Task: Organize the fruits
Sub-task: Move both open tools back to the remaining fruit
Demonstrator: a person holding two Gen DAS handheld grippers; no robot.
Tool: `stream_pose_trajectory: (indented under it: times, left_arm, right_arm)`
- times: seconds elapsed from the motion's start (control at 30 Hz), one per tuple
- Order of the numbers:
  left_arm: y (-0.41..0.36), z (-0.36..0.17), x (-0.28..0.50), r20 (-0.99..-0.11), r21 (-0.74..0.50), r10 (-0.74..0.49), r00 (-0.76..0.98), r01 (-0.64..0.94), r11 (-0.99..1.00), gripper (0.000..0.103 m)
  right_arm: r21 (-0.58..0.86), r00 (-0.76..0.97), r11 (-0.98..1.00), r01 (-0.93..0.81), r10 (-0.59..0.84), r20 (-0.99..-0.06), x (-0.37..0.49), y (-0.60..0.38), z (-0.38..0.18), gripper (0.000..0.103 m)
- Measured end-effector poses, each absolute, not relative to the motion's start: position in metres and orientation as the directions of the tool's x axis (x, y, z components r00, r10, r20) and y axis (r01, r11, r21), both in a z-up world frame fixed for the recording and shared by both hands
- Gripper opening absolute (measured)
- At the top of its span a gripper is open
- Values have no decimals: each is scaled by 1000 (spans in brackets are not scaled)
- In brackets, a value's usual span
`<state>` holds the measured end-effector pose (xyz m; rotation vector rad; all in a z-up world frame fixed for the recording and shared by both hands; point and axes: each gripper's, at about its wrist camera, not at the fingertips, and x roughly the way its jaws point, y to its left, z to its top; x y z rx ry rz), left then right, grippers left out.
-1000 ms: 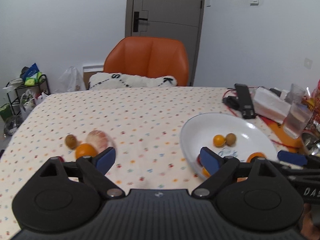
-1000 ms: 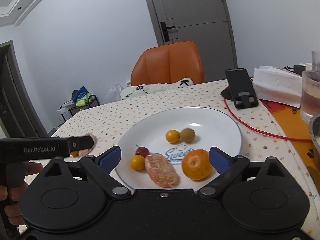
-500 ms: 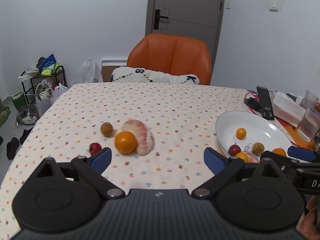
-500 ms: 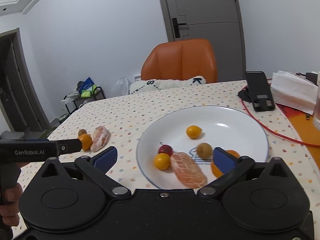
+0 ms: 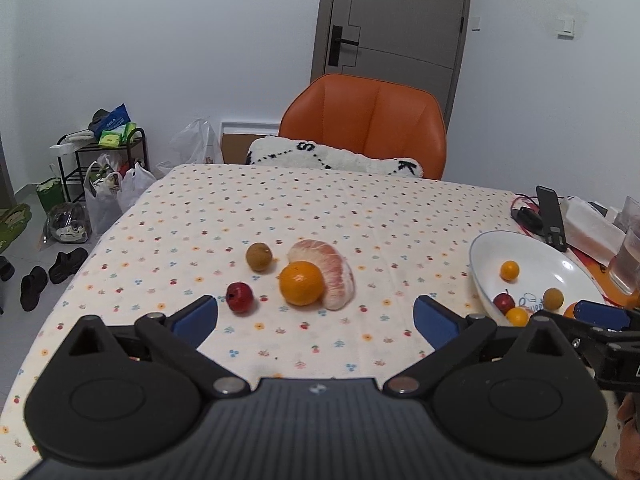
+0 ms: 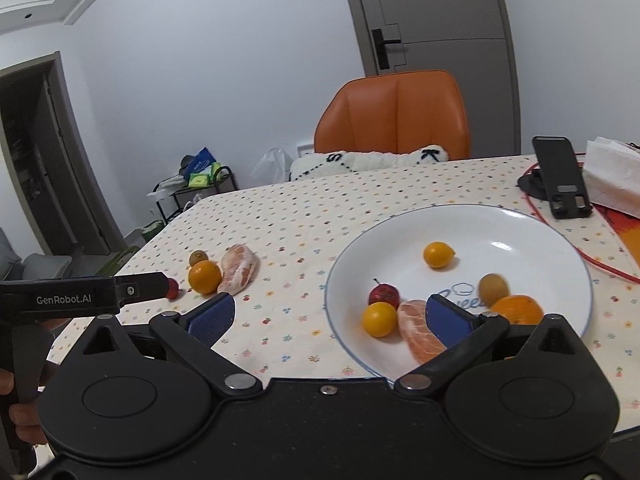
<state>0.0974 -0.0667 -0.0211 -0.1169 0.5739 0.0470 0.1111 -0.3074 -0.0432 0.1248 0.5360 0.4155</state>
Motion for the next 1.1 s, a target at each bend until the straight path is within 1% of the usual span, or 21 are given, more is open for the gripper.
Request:
stream_pose_trajectory:
  times: [0.2, 0.43, 0.6, 0.67, 0.83, 0.93, 1.0, 1.1]
  left_arm:
    - [-61, -26, 99, -558, -94, 19, 830, -86, 992, 103]
    - [-42, -30, 96, -552, -118, 77, 830, -169, 978, 103]
    - [-24, -33, 95, -554, -122, 102, 826, -201, 972, 102]
    - [-19, -36, 96, -560, -119, 104, 822, -204, 972, 101]
    - [-12, -42, 101, -564, -116, 89, 821, -186, 976, 100]
    - [-9, -46, 105, -564, -122, 81, 822, -180, 976, 92]
    - [-7, -48, 109, -569, -126, 71, 819, -172, 977, 84]
    - [-5, -49, 115, -568, -133, 51, 821, -154, 979, 77]
  right_arm:
    - [225, 772, 902, -370, 433, -466, 115, -297, -44, 103]
    - [217, 758, 891, -399, 454, -468, 120, -282, -45, 103]
    - [214, 753, 885, -413, 464, -467, 123, -271, -45, 101]
    - [211, 751, 884, -417, 466, -467, 124, -266, -45, 100]
    - [206, 740, 883, -423, 467, -483, 132, -253, -47, 92]
    - [194, 732, 878, -438, 474, -489, 135, -243, -47, 89]
    - [194, 727, 875, -444, 478, -492, 138, -238, -46, 87]
    - [192, 719, 870, -453, 484, -499, 142, -230, -45, 84]
